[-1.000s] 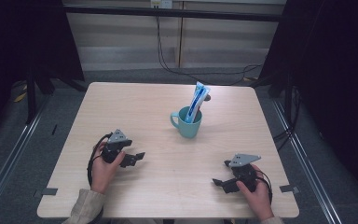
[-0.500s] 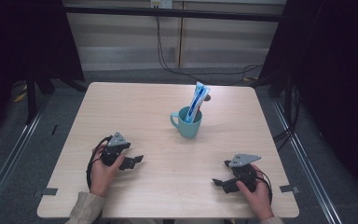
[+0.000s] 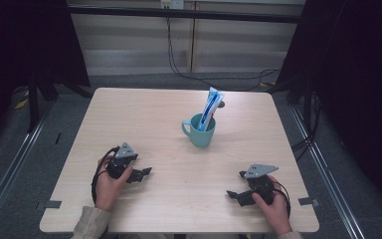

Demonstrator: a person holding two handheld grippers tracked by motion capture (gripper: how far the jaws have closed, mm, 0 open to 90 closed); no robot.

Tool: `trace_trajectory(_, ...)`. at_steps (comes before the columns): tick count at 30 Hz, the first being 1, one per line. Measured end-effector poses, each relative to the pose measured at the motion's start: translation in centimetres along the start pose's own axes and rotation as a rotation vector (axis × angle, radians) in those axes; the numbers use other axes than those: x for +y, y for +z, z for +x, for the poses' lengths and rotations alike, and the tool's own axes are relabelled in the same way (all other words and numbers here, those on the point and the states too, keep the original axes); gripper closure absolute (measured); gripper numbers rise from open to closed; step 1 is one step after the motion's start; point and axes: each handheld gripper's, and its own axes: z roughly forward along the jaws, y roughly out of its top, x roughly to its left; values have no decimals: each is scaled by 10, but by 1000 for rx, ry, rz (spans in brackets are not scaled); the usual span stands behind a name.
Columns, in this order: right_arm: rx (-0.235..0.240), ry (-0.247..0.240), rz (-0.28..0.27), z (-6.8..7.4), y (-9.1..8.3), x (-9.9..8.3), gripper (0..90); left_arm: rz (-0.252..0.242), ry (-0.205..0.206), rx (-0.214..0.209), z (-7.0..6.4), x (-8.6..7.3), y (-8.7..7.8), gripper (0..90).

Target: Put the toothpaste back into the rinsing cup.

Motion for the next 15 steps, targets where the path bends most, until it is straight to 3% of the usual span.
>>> trace_trajectory(15, 0, 0, 0, 0, 0, 0, 121, 15, 16, 13, -2, 0, 2, 175)
